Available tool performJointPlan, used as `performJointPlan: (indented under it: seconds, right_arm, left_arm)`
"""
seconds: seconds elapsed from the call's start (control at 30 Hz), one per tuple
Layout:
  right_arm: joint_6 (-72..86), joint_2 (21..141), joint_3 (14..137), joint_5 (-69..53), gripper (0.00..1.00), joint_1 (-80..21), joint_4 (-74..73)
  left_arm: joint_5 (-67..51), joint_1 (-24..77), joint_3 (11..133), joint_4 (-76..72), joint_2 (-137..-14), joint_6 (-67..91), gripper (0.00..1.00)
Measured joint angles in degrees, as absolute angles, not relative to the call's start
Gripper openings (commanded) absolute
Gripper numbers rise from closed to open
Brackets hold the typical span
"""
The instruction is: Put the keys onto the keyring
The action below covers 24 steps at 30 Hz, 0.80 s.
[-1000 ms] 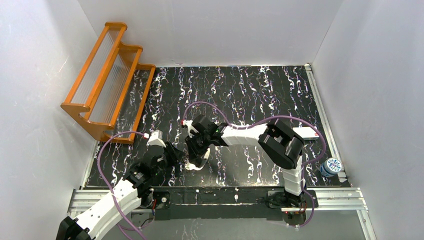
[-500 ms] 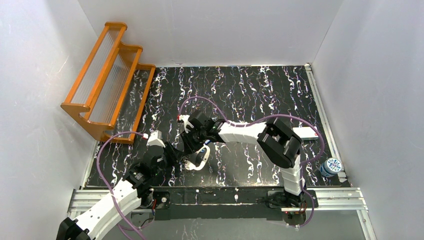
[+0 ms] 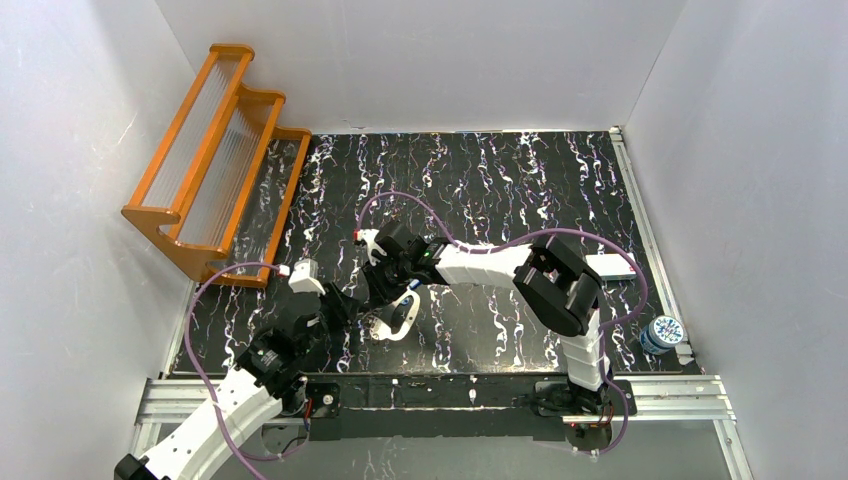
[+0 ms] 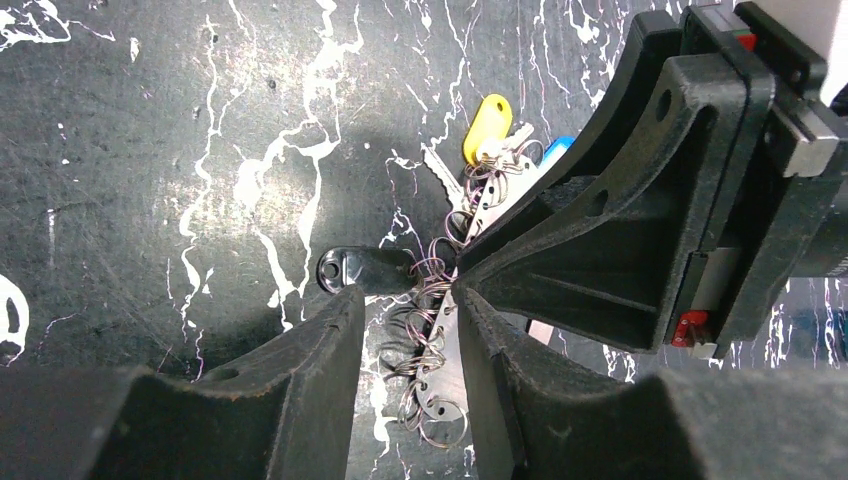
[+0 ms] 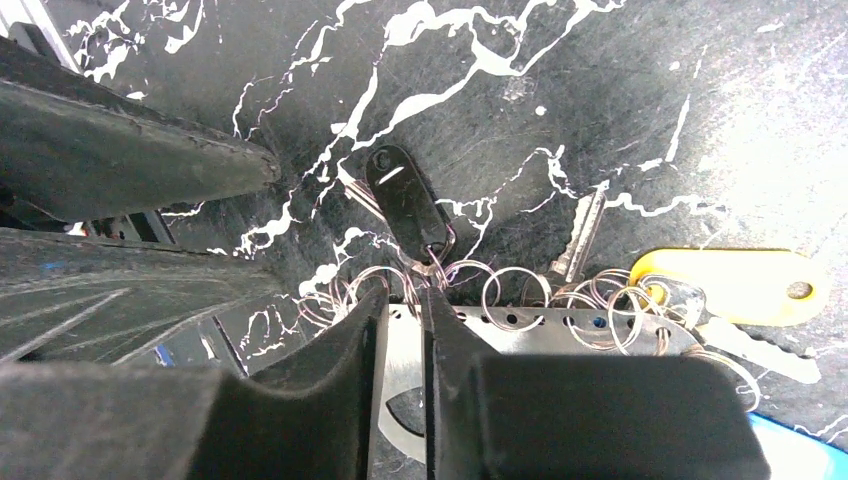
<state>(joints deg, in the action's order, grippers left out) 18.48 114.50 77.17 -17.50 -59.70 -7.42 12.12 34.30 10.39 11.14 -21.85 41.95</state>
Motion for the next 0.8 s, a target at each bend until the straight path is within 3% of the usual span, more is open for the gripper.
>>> performJointPlan:
  seconds: [0.5,0.8]
  right_arm:
    - [17.8,114.5,77.2,-15.0,0.26,-59.7,-9.5]
    - [16.3,114.5,77.2,-14.0,0.22,-59.7,-10.5]
  left_arm:
    - [12.8,34.3,10.4,12.6,-20.3,41.8,0.38]
    - [12.9,34.3,10.4,12.6,-20.3,41.8,0.38]
